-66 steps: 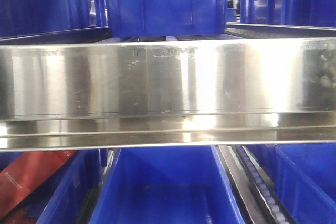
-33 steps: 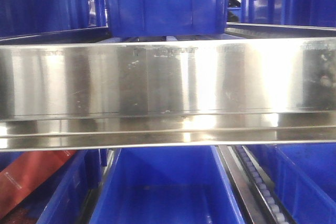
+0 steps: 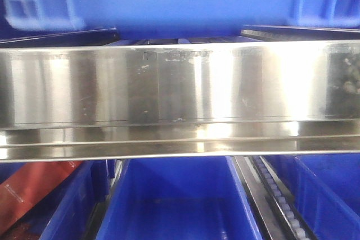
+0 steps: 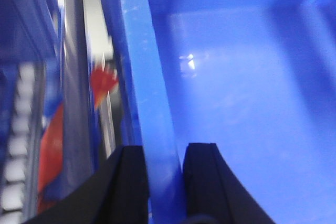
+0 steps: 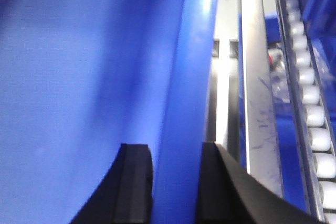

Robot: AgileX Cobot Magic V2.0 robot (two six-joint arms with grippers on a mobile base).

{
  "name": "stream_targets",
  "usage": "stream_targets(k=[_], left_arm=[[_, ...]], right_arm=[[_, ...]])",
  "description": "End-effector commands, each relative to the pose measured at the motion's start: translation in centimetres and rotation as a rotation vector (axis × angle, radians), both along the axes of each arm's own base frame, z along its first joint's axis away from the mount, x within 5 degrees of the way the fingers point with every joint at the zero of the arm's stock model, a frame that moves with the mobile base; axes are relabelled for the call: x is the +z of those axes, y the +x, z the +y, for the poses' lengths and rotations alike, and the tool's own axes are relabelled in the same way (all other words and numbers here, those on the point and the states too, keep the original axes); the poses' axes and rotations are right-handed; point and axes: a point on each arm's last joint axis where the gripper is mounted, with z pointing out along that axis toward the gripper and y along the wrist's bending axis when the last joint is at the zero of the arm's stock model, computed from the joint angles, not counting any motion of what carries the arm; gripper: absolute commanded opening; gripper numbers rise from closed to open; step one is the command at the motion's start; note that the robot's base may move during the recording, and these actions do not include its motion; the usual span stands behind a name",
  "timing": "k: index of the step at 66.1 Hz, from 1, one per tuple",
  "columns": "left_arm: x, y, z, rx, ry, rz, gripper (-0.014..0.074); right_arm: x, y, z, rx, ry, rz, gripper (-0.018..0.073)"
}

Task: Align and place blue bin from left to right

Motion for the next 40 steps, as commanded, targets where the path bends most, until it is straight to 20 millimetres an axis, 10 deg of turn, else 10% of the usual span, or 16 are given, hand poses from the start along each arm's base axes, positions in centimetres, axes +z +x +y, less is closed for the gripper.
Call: stream_targets(k=[1, 24, 40], left_arm=[[0.4, 0.5, -0.1, -0.011, 0.007, -0.057, -0.0111], [-2.5, 2.9, -0.6, 0.019, 0.058, 0.010, -0.0100], [-3.1, 3.1, -0.7, 0.022, 0.068, 0.041, 0.0282]], right_arm=[[1.4, 0.8, -0.3, 0.005, -0.012, -0.148, -0.0068], [-1.5, 3.5, -0.4, -0.006, -0.041, -0.093, -0.0018], [-2.1, 3.7, -0.5, -0.009, -0.067, -0.056, 0.0495]])
